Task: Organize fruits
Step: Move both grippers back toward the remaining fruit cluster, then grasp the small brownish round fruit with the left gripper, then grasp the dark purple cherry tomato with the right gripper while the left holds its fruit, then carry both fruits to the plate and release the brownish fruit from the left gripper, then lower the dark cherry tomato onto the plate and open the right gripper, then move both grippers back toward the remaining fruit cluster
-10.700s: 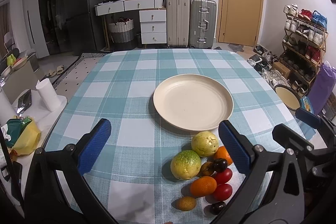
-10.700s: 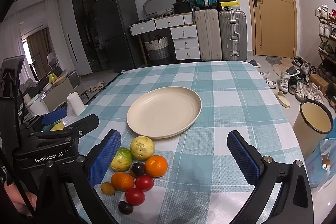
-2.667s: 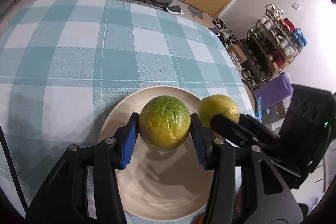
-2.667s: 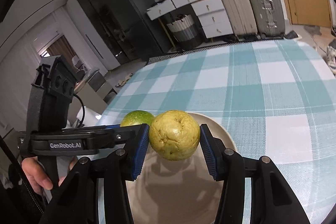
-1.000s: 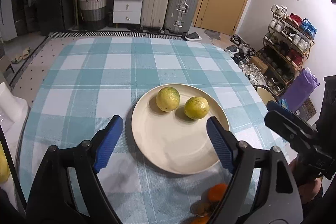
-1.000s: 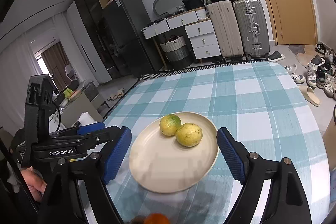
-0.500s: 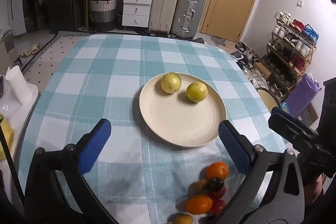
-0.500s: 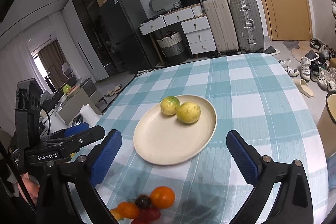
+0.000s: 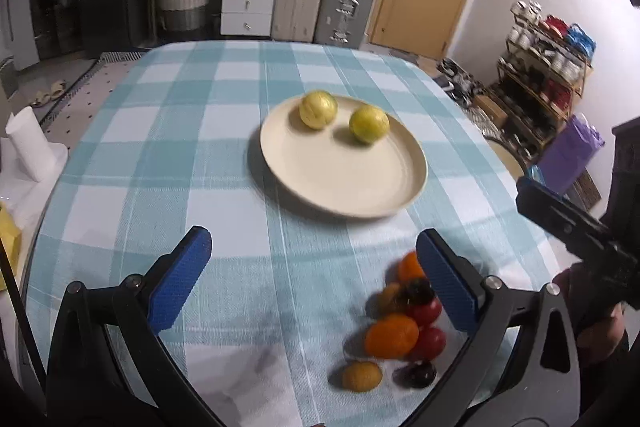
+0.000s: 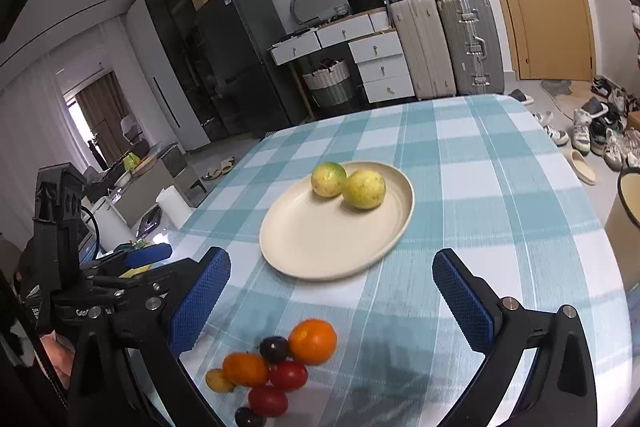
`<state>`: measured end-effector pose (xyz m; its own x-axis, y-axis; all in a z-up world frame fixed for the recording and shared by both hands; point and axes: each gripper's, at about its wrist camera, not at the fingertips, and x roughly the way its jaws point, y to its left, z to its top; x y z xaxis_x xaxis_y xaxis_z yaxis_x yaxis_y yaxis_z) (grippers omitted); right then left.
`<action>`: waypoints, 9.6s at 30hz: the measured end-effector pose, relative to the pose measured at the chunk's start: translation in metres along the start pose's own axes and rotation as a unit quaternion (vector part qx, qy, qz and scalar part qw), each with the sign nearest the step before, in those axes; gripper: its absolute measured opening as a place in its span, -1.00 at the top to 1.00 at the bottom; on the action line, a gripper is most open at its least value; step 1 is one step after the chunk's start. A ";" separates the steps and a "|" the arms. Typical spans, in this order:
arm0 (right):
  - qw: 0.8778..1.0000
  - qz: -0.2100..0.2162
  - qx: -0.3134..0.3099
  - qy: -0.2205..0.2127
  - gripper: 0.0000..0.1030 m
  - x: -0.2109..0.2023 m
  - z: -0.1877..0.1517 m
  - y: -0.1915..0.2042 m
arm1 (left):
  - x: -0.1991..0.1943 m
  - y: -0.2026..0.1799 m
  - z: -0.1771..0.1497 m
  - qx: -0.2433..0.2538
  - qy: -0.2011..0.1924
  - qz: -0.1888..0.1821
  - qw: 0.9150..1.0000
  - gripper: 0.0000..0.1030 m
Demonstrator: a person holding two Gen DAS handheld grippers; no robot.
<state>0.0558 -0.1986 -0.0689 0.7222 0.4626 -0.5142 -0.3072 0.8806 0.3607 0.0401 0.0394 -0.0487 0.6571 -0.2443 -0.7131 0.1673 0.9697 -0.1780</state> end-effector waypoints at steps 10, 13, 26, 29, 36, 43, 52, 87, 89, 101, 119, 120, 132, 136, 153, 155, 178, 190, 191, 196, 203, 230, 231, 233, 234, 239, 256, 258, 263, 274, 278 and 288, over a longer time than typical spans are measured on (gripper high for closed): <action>0.999 -0.010 0.030 0.022 -1.00 0.003 -0.019 -0.013 | -0.002 0.000 -0.039 0.045 0.032 -0.063 0.996 -0.98; 0.999 -0.010 0.029 0.020 -1.00 0.002 -0.021 -0.013 | -0.003 0.000 -0.049 0.063 0.037 -0.068 0.995 -0.98; 0.999 -0.013 0.025 0.028 -1.00 0.003 -0.033 -0.012 | 0.014 -0.011 -0.088 0.116 0.070 -0.070 0.988 -0.98; 0.999 -0.014 0.027 0.029 -1.00 0.002 -0.035 -0.013 | 0.016 -0.013 -0.090 0.116 0.073 -0.083 0.987 -0.98; 0.999 -0.014 0.027 0.031 -1.00 0.002 -0.036 -0.014 | 0.023 -0.015 -0.092 0.119 0.082 -0.090 0.985 -0.64; 0.999 -0.013 0.030 0.033 -1.00 0.001 -0.036 -0.014 | 0.023 -0.018 -0.094 0.129 0.084 -0.117 0.981 0.02; 0.999 -0.015 0.024 0.034 -1.00 -0.001 -0.036 -0.013 | 0.022 -0.022 -0.097 0.145 0.087 -0.142 0.975 0.52; 0.991 0.066 -0.005 0.117 -0.83 0.002 -0.114 0.030 | -0.028 0.005 -0.057 0.070 0.014 -0.126 0.989 0.52; 0.991 0.064 -0.019 0.114 -0.78 0.000 -0.120 0.038 | -0.030 0.004 -0.057 0.074 0.014 -0.125 0.989 0.52; 0.991 -0.006 -0.083 0.109 0.14 0.004 -0.134 0.070 | -0.025 0.001 -0.062 0.071 0.026 -0.122 0.990 0.52; 0.993 0.044 -0.057 0.093 0.53 -0.005 -0.131 0.061 | -0.010 0.008 -0.070 0.054 0.063 -0.119 0.989 0.52; 0.993 0.051 -0.053 0.091 0.53 -0.006 -0.130 0.060 | -0.010 0.008 -0.070 0.054 0.061 -0.117 0.990 0.52; 0.994 0.100 -0.029 0.019 0.53 -0.026 -0.097 0.062 | -0.001 0.009 -0.045 0.031 0.058 -0.095 0.993 0.52; 0.994 0.100 -0.031 -0.006 0.53 -0.027 -0.073 0.055 | 0.005 0.013 -0.029 0.010 0.057 -0.103 0.993 0.52; 0.996 0.082 0.002 -0.043 0.53 0.005 0.048 0.016 | 0.041 0.018 0.101 -0.003 0.009 -0.068 0.998 0.52; 0.996 0.077 0.010 -0.036 0.53 0.016 0.058 0.011 | 0.049 0.018 0.112 -0.002 0.012 -0.038 0.999 0.52; 0.996 0.016 -0.018 0.087 0.53 0.150 0.080 0.016 | 0.174 0.049 0.131 -0.063 0.094 -0.104 0.988 0.52; 0.992 -0.003 -0.039 0.121 0.53 0.174 0.063 0.016 | 0.193 0.063 0.130 -0.081 0.113 -0.140 0.980 0.52; 0.992 -0.006 -0.042 0.122 0.53 0.175 0.063 0.017 | 0.194 0.064 0.131 -0.082 0.113 -0.139 0.980 0.52; 0.993 -0.024 -0.044 0.110 0.48 0.178 0.064 0.021 | 0.200 0.062 0.133 -0.081 0.117 -0.133 0.981 0.52; 0.995 -0.021 -0.032 0.087 -0.04 0.163 0.065 0.016 | 0.184 0.064 0.136 -0.082 0.094 -0.132 0.983 0.51; 0.999 0.007 -0.031 -0.023 -0.75 0.052 0.061 0.021 | 0.079 0.032 0.082 -0.032 0.001 -0.074 0.997 -0.66; 0.999 0.005 -0.033 -0.022 -0.75 0.048 0.060 0.021 | 0.072 0.029 0.080 -0.026 -0.008 -0.072 0.997 -0.70; 0.999 0.002 -0.031 -0.020 -0.86 0.045 0.058 0.019 | 0.064 0.025 0.077 -0.023 -0.012 -0.064 0.998 -0.74; 0.999 -0.002 -0.027 -0.017 -0.89 0.043 0.057 0.018 | 0.061 0.023 0.075 -0.021 -0.012 -0.058 0.998 -0.84; 1.000 -0.001 -0.019 -0.015 -0.93 0.031 0.049 0.014 | 0.048 0.018 0.066 -0.021 -0.021 -0.006 1.000 -0.98; 1.000 0.014 0.008 0.016 -1.00 0.021 0.013 0.006 | 0.047 -0.002 0.012 0.000 0.028 -0.003 1.000 -0.98; 1.000 0.014 0.010 0.020 -1.00 0.022 0.010 0.006 | 0.049 -0.003 0.007 -0.001 0.036 -0.007 0.999 -0.98; 0.999 0.015 0.009 0.033 -1.00 0.021 0.001 0.006 | 0.055 -0.001 -0.002 -0.012 0.053 -0.012 0.998 -0.98; 0.999 0.006 0.031 0.042 -1.00 0.020 -0.011 -0.004 | 0.058 0.010 -0.029 -0.024 0.092 -0.046 0.994 -0.98; 0.998 0.004 0.034 0.045 -1.00 0.022 -0.013 -0.005 | 0.065 0.013 -0.040 -0.041 0.121 -0.080 0.988 -0.98; 0.998 0.003 0.031 0.049 -1.00 0.023 -0.016 -0.003 | 0.068 0.001 -0.044 -0.031 0.132 -0.121 0.983 -0.95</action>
<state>0.0633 -0.1889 -0.0938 0.6562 0.4779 -0.5840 -0.2694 0.8713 0.4102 0.0525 0.0243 -0.1275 0.3885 -0.4669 -0.7944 0.2453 0.8834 -0.3992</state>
